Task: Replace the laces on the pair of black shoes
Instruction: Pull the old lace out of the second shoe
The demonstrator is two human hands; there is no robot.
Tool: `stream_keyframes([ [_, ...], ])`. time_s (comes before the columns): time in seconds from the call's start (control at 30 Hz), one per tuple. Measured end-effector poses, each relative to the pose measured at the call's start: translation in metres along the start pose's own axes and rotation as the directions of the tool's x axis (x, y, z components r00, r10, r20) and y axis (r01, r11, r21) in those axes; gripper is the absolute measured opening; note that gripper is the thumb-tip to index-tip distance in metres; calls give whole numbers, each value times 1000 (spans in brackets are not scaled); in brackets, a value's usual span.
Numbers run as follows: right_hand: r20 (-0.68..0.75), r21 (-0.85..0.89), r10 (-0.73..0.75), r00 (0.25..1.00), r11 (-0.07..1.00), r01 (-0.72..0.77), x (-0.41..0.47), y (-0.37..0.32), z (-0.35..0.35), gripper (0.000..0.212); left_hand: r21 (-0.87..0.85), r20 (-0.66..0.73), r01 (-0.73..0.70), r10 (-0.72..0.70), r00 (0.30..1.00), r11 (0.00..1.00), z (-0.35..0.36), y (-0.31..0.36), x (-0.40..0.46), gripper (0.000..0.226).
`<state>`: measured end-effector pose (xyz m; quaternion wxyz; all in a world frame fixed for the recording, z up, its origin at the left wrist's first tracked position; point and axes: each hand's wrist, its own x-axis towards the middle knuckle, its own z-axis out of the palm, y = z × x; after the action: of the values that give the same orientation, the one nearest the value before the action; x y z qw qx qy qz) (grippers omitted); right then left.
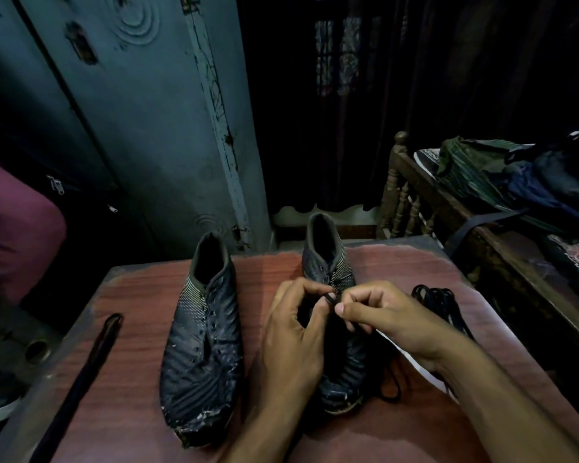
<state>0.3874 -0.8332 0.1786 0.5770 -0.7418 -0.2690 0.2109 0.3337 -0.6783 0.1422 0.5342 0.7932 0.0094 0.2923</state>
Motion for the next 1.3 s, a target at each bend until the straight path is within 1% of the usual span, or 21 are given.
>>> stream_keyframes([
  [0.1, -50, 20, -9, 999, 1000, 10, 1, 1, 1, 33, -15, -39, -35, 34, 999, 999, 1, -1, -3, 8],
  [0.2, -95, 34, -30, 995, 999, 34, 3, 2, 2, 30, 21, -56, -62, 63, 996, 998, 1, 3, -6, 10],
  [0.33, -110, 56, -56, 992, 996, 63, 3, 3, 4, 25, 37, -88, -63, 66, 994, 997, 1, 4, -5, 8],
  [0.4, -109, 30, -72, 991, 997, 76, 4, 4, 4, 25, 32, -89, -61, 63, 994, 998, 0, 4, -5, 10],
  [0.5, -142, -2, -93, 985, 996, 94, 4, 7, 4, 22, 72, -59, -56, 60, 996, 996, 0, 6, -5, 17],
  [0.63, -247, -118, -79, 966, 992, 51, 8, 13, 4, 3, 102, -68, -82, 89, 994, 991, -2, 4, -1, 25],
  [0.67, -266, -152, -75, 961, 988, 36, 9, 14, 5, 2, 100, -81, -90, 98, 992, 991, -3, 3, 0, 25],
  [0.83, -316, -273, -97, 944, 962, 8, 14, 18, 10, 18, 90, -146, -106, 118, 982, 990, -3, -1, 0, 25],
  [0.93, -331, -278, -110, 937, 960, 15, 15, 18, 12, 19, 100, -141, -110, 124, 982, 989, -3, -1, 0, 24],
  [1.03, -333, -305, -136, 933, 952, 29, 14, 17, 12, 15, 150, -96, -127, 142, 985, 980, -3, -1, 0, 26],
  [1.1, -326, -269, -162, 932, 960, 73, 12, 15, 11, 11, 194, -59, -133, 147, 987, 972, -5, -1, 1, 28],
  [1.13, -312, -213, -161, 937, 972, 96, 10, 12, 9, 8, 218, -48, -134, 148, 988, 967, -7, -1, 1, 28],
  [1.2, -218, -14, -135, 967, 991, 135, 3, 3, 6, 7, 196, -61, -109, 123, 991, 974, -10, 3, 2, 23],
  [1.23, -139, 88, -124, 983, 987, 137, -2, -3, 3, 15, 156, -77, -74, 87, 993, 985, -11, 6, 3, 22],
  [1.27, -62, 147, -116, 991, 981, 124, -5, -7, 2, 24, 104, -86, -29, 38, 996, 994, -11, 9, 4, 22],
  [1.3, -12, 164, -111, 994, 980, 111, -7, -9, 2, 30, 42, -76, 15, -12, 997, 999, -12, 11, 4, 23],
])
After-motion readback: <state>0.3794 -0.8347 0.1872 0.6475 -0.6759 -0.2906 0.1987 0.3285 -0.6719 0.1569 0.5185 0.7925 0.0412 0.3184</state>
